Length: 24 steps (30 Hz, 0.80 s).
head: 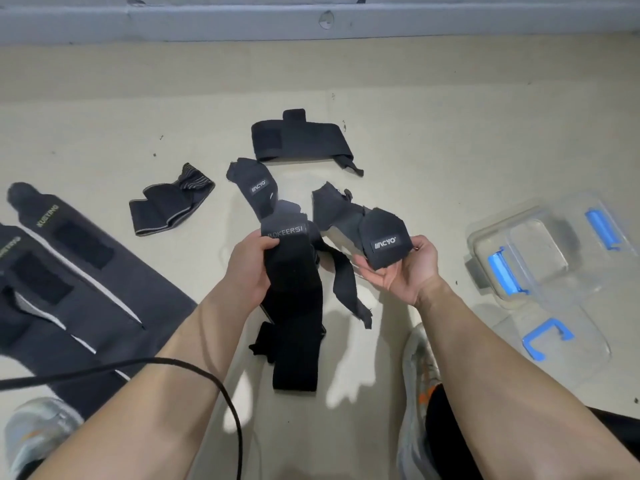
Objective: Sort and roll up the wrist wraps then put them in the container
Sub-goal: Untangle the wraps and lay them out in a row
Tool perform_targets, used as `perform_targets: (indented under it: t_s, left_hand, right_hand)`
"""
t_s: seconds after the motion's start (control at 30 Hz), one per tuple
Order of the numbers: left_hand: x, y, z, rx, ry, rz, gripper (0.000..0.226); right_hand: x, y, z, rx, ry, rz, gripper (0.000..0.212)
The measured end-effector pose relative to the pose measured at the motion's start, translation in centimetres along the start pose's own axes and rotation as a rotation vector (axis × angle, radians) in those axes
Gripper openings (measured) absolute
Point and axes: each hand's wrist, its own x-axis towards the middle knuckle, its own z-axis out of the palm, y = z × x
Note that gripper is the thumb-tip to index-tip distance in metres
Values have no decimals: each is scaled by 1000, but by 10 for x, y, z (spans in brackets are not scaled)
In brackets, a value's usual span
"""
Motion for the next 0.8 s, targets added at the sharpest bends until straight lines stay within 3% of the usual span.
perform_targets:
  t_s: [0.1, 0.17, 0.23, 0.4, 0.53, 0.7, 0.8]
  left_hand:
    - [-4, 4, -2, 16, 25, 13, 37]
    - [-4, 9, -4, 16, 60, 45, 36]
    - [-2, 16, -8, 8, 97, 93, 37]
    - [23, 41, -14, -42, 163, 187, 35]
    - [54, 53, -22, -17, 183, 204, 32]
    - [92, 55, -32, 3, 222, 194, 33]
    - [105, 50, -37, -22, 210, 201, 35]
  right_hand:
    - [7, 4, 2, -343, 261, -14, 26]
    - [14, 5, 3, -705, 469, -65, 39]
    - [15, 2, 15, -954, 549, -169, 50]
    - [36, -17, 86, -1262, 403, -444, 52]
    - [79, -33, 148, -1478, 224, -559, 52]
    - [139, -35, 203, -2098, 63, -820, 35]
    - [159, -28, 219, -2339, 56, -939, 33]
